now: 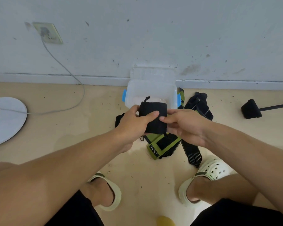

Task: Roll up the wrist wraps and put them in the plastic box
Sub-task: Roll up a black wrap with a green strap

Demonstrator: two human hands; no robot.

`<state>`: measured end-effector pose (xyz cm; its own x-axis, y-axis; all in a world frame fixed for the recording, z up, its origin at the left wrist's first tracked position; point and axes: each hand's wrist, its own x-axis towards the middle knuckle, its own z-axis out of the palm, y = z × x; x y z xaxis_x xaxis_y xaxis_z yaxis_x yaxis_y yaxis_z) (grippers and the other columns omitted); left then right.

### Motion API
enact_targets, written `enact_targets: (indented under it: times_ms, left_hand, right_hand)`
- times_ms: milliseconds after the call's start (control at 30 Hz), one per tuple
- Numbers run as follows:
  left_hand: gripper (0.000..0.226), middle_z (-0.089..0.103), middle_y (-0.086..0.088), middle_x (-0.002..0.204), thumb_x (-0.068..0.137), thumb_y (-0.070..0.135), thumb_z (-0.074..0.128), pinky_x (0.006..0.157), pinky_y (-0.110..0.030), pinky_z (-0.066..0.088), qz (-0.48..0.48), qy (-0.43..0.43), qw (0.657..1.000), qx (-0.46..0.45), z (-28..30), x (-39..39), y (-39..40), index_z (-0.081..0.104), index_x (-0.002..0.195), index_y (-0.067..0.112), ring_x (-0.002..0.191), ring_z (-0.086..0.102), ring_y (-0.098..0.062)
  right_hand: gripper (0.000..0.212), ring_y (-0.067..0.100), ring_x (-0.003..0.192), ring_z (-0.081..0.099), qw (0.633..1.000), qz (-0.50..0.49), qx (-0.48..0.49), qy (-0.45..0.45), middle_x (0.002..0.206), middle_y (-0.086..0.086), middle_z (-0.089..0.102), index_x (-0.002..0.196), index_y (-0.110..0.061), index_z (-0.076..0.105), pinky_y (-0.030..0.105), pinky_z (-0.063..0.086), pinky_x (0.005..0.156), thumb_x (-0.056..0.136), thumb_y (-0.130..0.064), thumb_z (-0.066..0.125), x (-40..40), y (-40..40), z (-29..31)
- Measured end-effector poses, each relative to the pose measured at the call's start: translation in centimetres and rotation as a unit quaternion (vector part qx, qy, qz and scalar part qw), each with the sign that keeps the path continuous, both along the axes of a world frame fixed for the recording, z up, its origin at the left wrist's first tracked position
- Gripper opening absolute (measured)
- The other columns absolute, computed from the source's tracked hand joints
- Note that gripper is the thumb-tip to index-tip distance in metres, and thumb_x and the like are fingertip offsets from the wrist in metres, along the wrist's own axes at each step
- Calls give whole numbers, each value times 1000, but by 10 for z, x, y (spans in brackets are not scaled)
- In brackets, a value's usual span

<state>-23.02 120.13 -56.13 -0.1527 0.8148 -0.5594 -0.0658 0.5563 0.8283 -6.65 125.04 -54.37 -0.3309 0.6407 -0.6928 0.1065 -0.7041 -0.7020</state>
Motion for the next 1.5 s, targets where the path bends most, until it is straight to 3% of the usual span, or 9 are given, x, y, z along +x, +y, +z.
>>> enact_targets:
  times_ms: [200, 367, 467, 567, 733, 900, 1100, 1267, 1500]
  left_hand:
    - [49, 70, -5, 122, 94, 36, 76, 92, -43, 63, 16, 21, 1000, 15, 17, -10, 5, 55, 133, 14, 103, 74, -23]
    - [46, 71, -4, 120, 95, 36, 75, 87, -40, 64, -2, 40, 999, 36, 31, -18, 2, 55, 131, 16, 101, 75, -19]
    - [45, 71, -2, 119, 96, 39, 74, 92, -43, 63, -36, 53, 998, 22, 34, -22, -3, 57, 130, 17, 104, 73, -18]
    - [44, 70, 2, 114, 95, 42, 73, 95, -42, 62, -61, 76, 995, 23, 36, -24, -5, 59, 129, 18, 104, 71, -16]
    - [44, 67, 3, 112, 95, 51, 69, 93, -39, 60, -76, 132, 988, 25, 37, -28, -2, 59, 123, 19, 106, 68, -18]
    - [51, 68, -4, 119, 95, 51, 70, 92, -42, 61, -59, 165, 984, 32, 23, -32, 1, 59, 128, 14, 106, 70, -23]
    - [46, 72, -7, 109, 92, 50, 74, 86, -45, 63, -77, 192, 978, -13, -23, -34, -5, 60, 115, 13, 95, 72, -24]
    - [50, 69, -4, 114, 89, 47, 77, 91, -45, 62, -70, 167, 982, -57, -76, -25, -10, 59, 121, 14, 102, 70, -24]
    - [61, 69, -4, 113, 78, 55, 82, 90, -47, 61, -66, 150, 979, -123, -150, -15, -4, 58, 119, 16, 104, 70, -26]
  right_hand:
    - [99, 22, 104, 75, 967, 93, 206, -117, 126, 6, 68, 161, -31, 22, 37, 59, 95, 87, -5, 81, -11, -6, 14]
    - [102, 6, 85, 76, 938, 127, 301, -116, 119, -2, 61, 155, -38, 29, 11, 55, 62, 79, -1, 86, -18, -21, 28]
    - [95, 13, 88, 77, 946, 89, 287, -118, 122, -2, 62, 149, -35, 30, 23, 62, 71, 79, -6, 88, -21, -30, 24]
    - [85, 24, 103, 75, 968, 11, 229, -98, 123, 2, 67, 146, -27, 35, 47, 60, 95, 81, -8, 87, -22, -33, 15]
    - [87, 27, 111, 73, 993, -36, 109, -23, 117, 11, 77, 146, -10, 46, 45, 49, 112, 72, -11, 93, -19, -18, 3]
    - [68, 23, 103, 77, 986, -3, 154, -60, 104, 6, 81, 137, -13, 54, 41, 54, 105, 78, -9, 88, -28, -15, -3]
    - [116, 11, 94, 73, 958, 134, 205, -149, 109, -1, 74, 161, -36, 15, 16, 49, 66, 76, -17, 92, -40, -22, -40]
    - [112, 21, 108, 70, 937, 202, 210, -192, 124, 1, 66, 153, -40, 29, 34, 56, 98, 67, -23, 98, -38, -26, -94]
    - [112, 10, 110, 57, 942, 203, 163, -210, 125, -12, 57, 159, -33, 25, 0, 40, 67, 72, -22, 95, -38, -29, -153]
